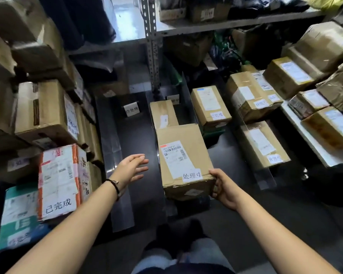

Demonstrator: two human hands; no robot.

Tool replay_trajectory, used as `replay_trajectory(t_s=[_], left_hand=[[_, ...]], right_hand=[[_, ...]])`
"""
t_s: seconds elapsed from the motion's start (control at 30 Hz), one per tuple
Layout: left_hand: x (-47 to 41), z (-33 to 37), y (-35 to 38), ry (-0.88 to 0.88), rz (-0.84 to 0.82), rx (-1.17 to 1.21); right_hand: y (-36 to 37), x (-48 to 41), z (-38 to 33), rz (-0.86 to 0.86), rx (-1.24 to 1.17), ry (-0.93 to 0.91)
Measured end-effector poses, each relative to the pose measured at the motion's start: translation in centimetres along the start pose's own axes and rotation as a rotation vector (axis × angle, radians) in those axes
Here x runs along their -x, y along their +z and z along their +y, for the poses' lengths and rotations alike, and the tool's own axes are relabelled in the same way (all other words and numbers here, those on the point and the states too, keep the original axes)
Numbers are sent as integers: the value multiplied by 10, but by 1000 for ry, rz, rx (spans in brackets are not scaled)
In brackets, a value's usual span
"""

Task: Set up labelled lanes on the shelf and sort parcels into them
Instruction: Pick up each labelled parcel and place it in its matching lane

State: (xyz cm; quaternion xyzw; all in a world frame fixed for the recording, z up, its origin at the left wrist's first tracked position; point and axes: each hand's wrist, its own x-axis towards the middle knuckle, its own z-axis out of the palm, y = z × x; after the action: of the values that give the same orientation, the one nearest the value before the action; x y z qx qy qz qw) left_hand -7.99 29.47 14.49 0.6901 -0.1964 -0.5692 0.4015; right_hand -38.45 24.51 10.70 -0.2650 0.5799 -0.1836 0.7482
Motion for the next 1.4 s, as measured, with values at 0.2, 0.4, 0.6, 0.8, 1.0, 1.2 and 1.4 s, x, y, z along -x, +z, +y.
replay_trajectory(t_s=[0.2,0.4,0.6,0.8,1.0,1.2,1.4], left_hand=[[-10,1,4,-36,56,8],[-13,1,12,-44,115,41],[-3,-2,11,-3,181,76],[7,-8,8,-9,220,63],[20,-10,7,-25,198,48],[38,-3,12,25,210,65],[78,-3,0,134,354,29]], right_hand=[[-1,-18,-1,-27,41,56],[2,-34,-1,15,-22,139],[7,-45,-2,30,-65,176],[5,-58,-1,52,40,56],[14,-55,-18,73,204,17],[44,-30,-63,18,698,-311],[109,5,-75,-206,1082,-578]])
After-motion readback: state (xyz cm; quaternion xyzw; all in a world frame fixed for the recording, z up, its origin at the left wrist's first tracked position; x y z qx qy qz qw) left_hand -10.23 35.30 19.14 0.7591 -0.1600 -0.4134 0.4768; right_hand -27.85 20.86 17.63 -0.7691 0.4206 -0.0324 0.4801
